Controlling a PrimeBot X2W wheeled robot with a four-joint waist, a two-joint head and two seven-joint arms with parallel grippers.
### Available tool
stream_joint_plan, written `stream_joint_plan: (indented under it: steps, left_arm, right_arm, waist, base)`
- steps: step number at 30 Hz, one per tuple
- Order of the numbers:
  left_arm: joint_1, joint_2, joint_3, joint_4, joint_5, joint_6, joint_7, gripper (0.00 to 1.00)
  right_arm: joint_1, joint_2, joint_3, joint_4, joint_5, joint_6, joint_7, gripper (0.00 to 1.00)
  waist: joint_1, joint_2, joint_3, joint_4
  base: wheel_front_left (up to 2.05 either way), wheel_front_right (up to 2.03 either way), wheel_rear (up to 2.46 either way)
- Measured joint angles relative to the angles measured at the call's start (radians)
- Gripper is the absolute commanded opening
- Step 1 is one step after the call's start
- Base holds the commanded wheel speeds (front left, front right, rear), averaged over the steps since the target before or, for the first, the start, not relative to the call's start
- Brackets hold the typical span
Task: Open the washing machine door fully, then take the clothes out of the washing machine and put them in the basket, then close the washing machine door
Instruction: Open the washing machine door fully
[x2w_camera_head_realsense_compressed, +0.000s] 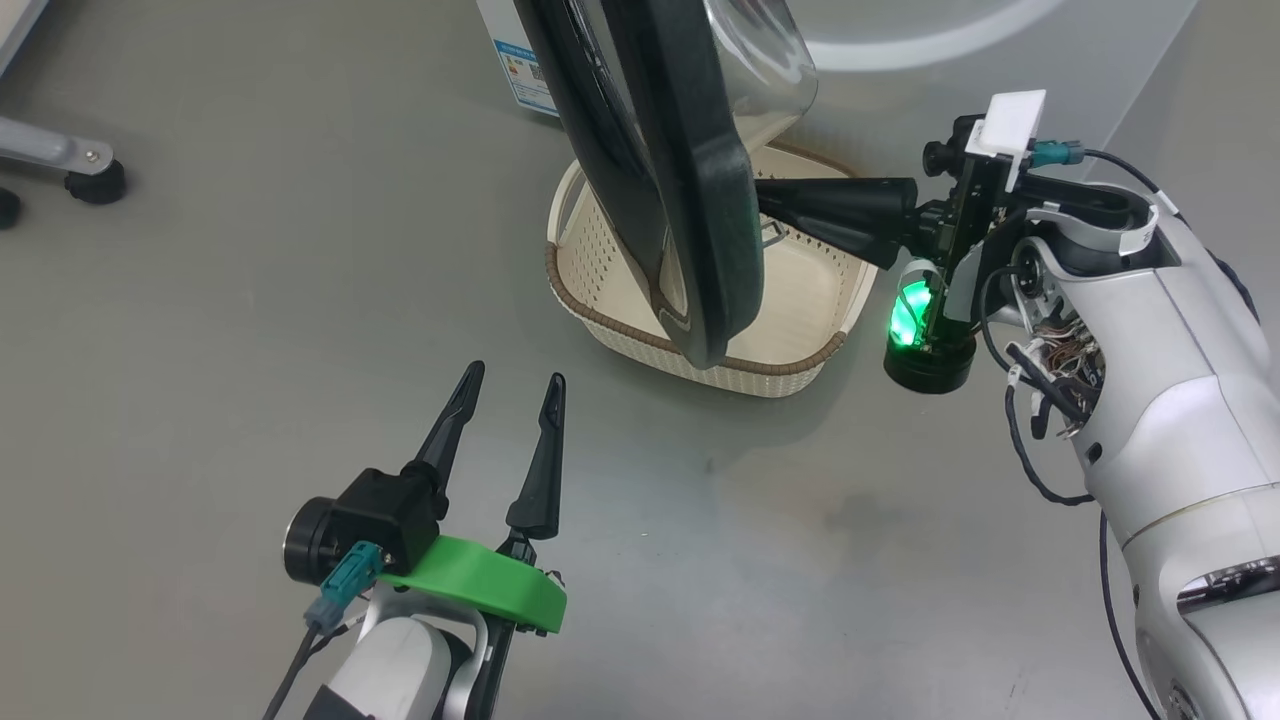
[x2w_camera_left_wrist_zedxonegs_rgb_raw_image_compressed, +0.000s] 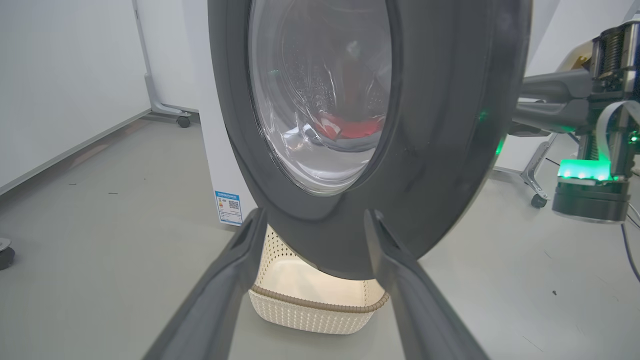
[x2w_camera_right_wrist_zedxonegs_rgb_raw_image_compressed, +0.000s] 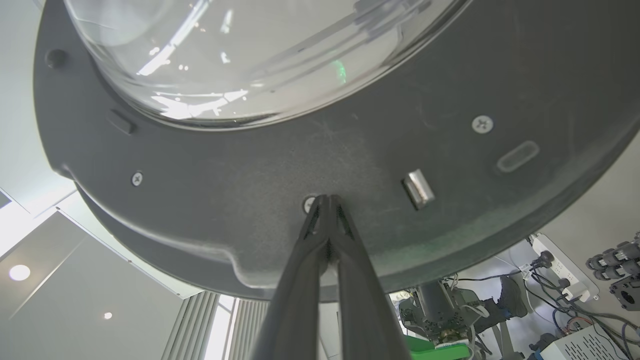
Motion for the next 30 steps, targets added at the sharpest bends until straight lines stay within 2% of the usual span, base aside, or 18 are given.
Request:
stream_joint_plan:
  steps: [11, 18, 26, 27, 30]
  left_arm:
    - [0.009, 0.0, 0.001, 0.001, 0.0, 0.0, 0.0, 1.0]
    - [0.021, 0.0, 0.028, 0.002, 0.0, 0.0, 0.0, 1.0]
    - [0.024, 0.0, 0.076, 0.017, 0.015, 0.0, 0.0, 1.0]
    - [0.024, 0.0, 0.083, 0.019, 0.017, 0.0, 0.0, 1.0]
    - [0.032, 0.0, 0.111, 0.031, 0.028, 0.0, 0.0, 1.0]
  right_arm:
    - [0.062, 0.002, 0.156, -0.093, 0.107, 0.0, -0.043, 0.0]
    - [0.082, 0.002, 0.199, -0.132, 0.135, 0.0, -0.111, 0.0]
    - [0.102, 0.007, 0.202, -0.161, 0.145, -0.006, -0.197, 0.0]
    - [0.104, 0.008, 0.201, -0.161, 0.138, -0.001, -0.209, 0.0]
    - [0.126, 0.006, 0.204, -0.159, 0.065, 0.042, -0.272, 0.0]
  waist:
    - [0.0, 0.0, -0.011, 0.006]
    - [0.0, 0.0, -0.018, 0.001]
    - [0.0, 0.0, -0.049, -0.029]
    - [0.0, 0.0, -0.054, -0.034]
    - [0.0, 0.0, -0.079, -0.059]
  base:
    - [0.0, 0.0, 0.0]
    - [0.0, 0.0, 0.0]
    - [0.0, 0.0, 0.0]
    - [0.0, 0.0, 0.0]
    - [0.0, 0.0, 0.0]
